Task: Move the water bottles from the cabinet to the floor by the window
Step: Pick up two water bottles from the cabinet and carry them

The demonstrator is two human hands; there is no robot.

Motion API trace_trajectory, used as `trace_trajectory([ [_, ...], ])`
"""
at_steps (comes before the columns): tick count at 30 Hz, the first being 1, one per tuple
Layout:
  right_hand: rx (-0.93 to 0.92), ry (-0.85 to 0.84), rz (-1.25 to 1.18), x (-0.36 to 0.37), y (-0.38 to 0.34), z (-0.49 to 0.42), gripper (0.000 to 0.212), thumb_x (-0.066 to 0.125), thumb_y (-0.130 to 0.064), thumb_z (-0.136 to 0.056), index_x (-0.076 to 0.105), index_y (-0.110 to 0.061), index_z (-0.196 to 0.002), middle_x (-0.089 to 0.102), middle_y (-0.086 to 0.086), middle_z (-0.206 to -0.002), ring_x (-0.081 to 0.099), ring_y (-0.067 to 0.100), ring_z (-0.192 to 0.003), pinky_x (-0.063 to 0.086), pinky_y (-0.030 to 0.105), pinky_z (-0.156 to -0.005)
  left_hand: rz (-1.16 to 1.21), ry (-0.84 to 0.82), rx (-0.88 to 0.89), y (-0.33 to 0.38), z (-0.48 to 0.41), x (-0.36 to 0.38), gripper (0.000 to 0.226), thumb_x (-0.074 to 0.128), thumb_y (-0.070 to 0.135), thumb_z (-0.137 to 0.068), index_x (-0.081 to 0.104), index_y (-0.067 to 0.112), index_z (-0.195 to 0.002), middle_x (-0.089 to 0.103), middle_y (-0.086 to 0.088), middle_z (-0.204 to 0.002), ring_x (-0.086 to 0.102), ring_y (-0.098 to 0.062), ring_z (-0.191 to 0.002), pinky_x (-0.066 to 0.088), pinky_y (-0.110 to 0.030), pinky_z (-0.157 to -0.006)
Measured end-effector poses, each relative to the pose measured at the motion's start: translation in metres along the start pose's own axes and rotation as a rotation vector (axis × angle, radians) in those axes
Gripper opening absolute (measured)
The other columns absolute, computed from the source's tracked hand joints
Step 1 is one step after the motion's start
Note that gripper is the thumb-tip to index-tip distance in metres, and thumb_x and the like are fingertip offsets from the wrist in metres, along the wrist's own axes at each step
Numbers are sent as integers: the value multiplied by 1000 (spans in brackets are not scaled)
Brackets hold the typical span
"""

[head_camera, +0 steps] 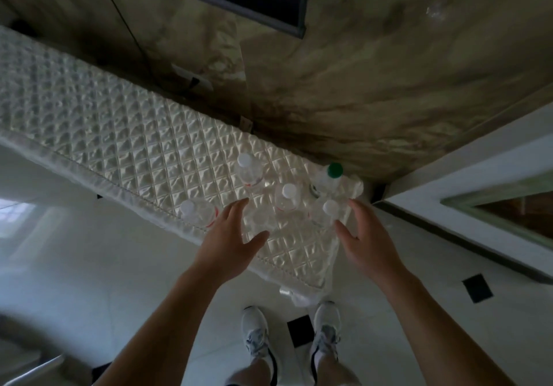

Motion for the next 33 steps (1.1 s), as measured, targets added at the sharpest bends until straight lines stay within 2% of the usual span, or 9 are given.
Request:
trace_trajectory([
  [2,20,5,-43,11,11,-12,66,59,-44,-91,30,-25,-147,39,-3,-150,35,5,-131,29,24,-100,18,-13,-8,-11,-14,13,86,67,54,-80,23,28,-149,32,3,-154,38,-18,-136,37,-37,-107],
  [7,53,-18,-99,33,39,-37,83,71,-47,-80,28,-28,-148,35,-7,-152,34,10,-138,34,34,-109,16,-60,-8,-41,-44,42,99,73,63,-67,22,34,-147,33,5,-154,40,-18,-135,40,-40,-106],
  [12,60,-27,-160,52,57,-54,91,78,-55,-67,34,-32,-144,44,-11,-144,43,8,-132,40,38,-109,23,-45,30,-56,-59,59,101,81,56,-62,25,38,-145,40,7,-149,46,-15,-129,43,-35,-102],
  [16,20,2,-108,63,62,-64,88,81,-51,-66,40,-29,-140,50,-6,-140,48,13,-128,44,42,-106,15,-8,65,-61,-64,69,92,84,48,-64,37,35,-142,49,7,-143,51,-16,-125,39,-26,-96],
  [20,-23,51,-66,68,63,-67,84,84,-42,-68,43,-23,-138,54,-2,-136,51,14,-124,47,39,-102,9,19,60,-62,-66,72,87,85,46,-63,42,34,-137,55,6,-137,55,-14,-116,41,-25,-90],
  [24,-34,46,-51,69,62,-69,79,83,-43,-69,45,-23,-136,57,-5,-131,54,12,-120,49,39,-100,16,-3,43,-59,-68,70,85,85,49,-63,42,37,-136,58,8,-131,53,-6,-100,43,-25,-83],
  [31,-55,59,-54,64,58,-64,75,85,-37,-69,49,-20,-132,61,-3,-124,58,13,-115,51,40,-97,11,3,54,-49,-64,61,85,84,51,-62,43,36,-135,61,6,-129,58,-9,-103,48,-29,-86],
  [33,-58,61,-50,58,54,-61,75,85,-38,-68,49,-21,-132,61,-4,-124,58,13,-115,51,40,-97,-1,16,49,-44,-58,54,85,84,50,-63,44,35,-135,61,6,-130,55,-7,-101,44,-27,-84],
])
Point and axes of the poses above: each hand's wrist, its own z-axis away from the middle knuckle, its own x-axis out of the palm, y = z × x, the point moved 2 cm from there along -z, towards the middle knuckle
